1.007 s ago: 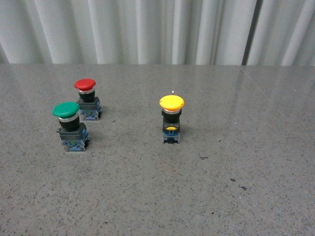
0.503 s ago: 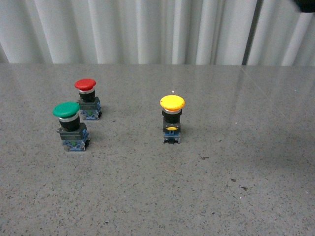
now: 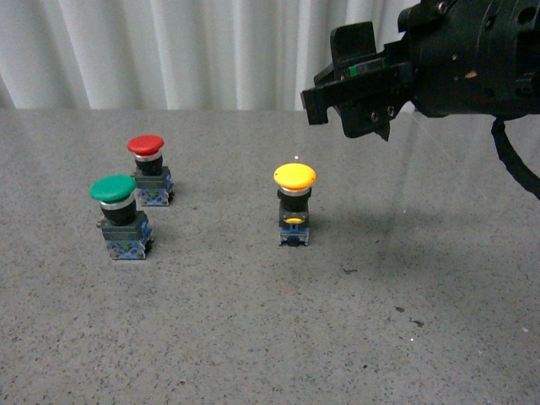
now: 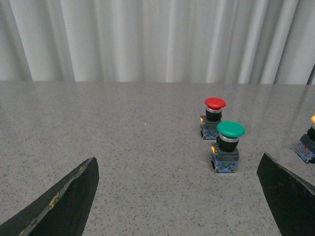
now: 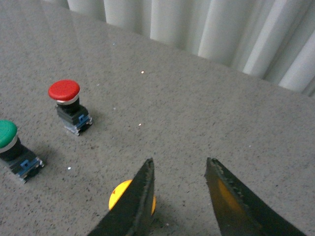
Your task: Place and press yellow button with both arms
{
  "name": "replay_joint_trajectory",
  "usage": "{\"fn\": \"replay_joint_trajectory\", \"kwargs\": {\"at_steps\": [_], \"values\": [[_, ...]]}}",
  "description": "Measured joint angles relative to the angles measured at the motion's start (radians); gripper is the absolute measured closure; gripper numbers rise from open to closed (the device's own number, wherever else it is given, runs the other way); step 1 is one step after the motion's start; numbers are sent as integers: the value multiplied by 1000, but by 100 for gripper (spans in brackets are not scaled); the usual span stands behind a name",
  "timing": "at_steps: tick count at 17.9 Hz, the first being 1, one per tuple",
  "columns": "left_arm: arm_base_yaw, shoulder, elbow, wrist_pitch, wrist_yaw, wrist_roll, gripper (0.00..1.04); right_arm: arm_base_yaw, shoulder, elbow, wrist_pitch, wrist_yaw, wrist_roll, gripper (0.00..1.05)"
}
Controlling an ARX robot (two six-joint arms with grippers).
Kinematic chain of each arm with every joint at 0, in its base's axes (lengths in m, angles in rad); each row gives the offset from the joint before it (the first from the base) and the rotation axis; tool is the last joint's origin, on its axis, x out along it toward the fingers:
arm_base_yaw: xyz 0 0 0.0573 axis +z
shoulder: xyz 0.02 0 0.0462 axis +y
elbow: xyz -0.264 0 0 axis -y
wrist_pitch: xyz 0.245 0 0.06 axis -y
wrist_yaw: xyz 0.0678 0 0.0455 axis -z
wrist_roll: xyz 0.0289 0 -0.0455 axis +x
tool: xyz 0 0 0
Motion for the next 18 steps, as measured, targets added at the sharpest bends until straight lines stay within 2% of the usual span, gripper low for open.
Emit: {"fn": "replay_joint_trajectory", "kwargs": {"at_steps": [3,4,18], "values": [[0,0,0,0,0,0,7,19,54,30,-22,10,0,97],[0,0,0,0,0,0,7,21,72,39,-26,10,-6,103],[0,0,0,0,0,0,7,51,128,48,-71,-13,-3,103]]}}
